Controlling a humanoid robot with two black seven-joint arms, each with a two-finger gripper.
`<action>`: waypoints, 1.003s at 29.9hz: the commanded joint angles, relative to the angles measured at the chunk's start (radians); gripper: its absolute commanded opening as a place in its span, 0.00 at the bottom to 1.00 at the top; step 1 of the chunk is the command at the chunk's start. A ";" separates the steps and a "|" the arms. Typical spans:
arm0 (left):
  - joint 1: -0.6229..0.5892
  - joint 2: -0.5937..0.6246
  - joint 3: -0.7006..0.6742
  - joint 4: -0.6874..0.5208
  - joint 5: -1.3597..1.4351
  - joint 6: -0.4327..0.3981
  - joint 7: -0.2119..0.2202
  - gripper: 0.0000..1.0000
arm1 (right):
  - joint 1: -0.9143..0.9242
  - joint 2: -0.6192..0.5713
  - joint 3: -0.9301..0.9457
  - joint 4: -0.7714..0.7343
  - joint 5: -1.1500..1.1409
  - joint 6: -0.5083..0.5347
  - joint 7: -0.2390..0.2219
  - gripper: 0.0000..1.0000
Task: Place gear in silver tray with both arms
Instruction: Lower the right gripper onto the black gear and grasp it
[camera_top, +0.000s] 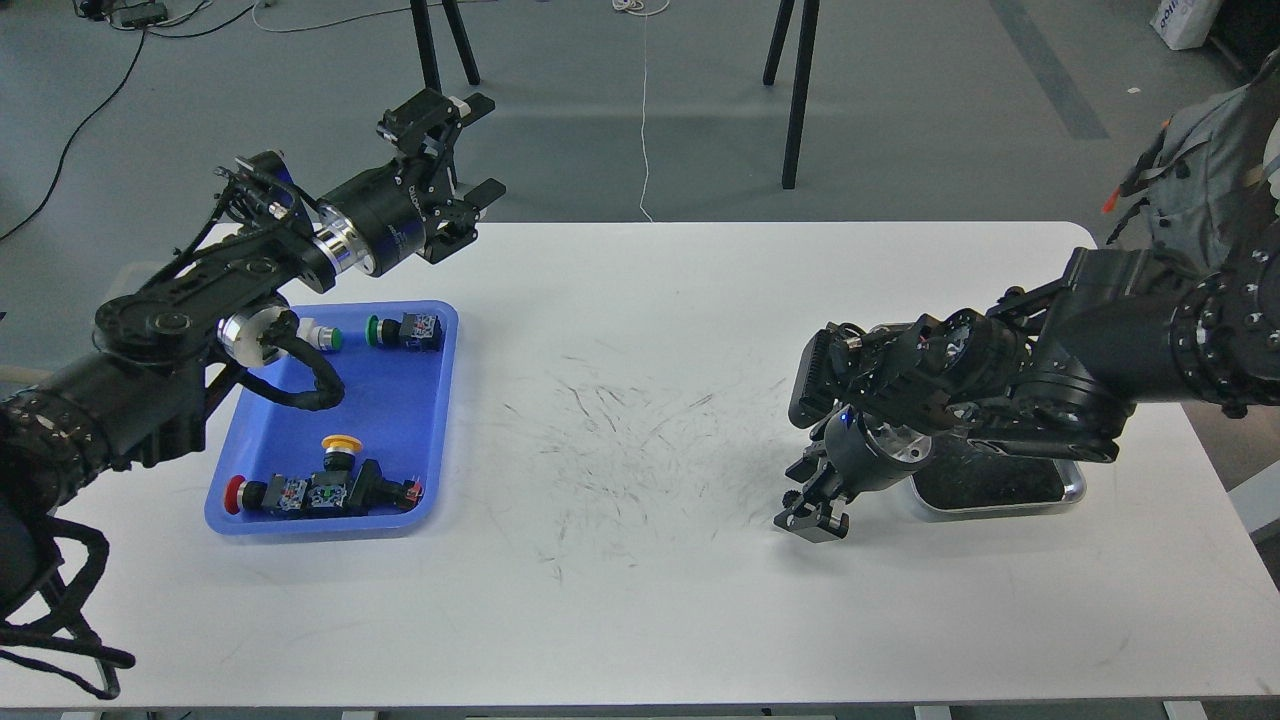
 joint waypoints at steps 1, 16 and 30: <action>0.001 -0.002 0.000 0.001 0.000 0.000 0.000 1.00 | 0.002 0.000 -0.001 0.001 0.000 0.004 0.000 0.45; 0.002 -0.008 -0.002 0.017 -0.001 -0.001 0.000 1.00 | 0.003 0.002 -0.001 -0.001 -0.005 0.006 0.000 0.13; 0.002 -0.013 -0.002 0.020 -0.003 0.000 0.000 1.00 | 0.048 -0.044 0.000 -0.026 0.008 0.018 0.000 0.02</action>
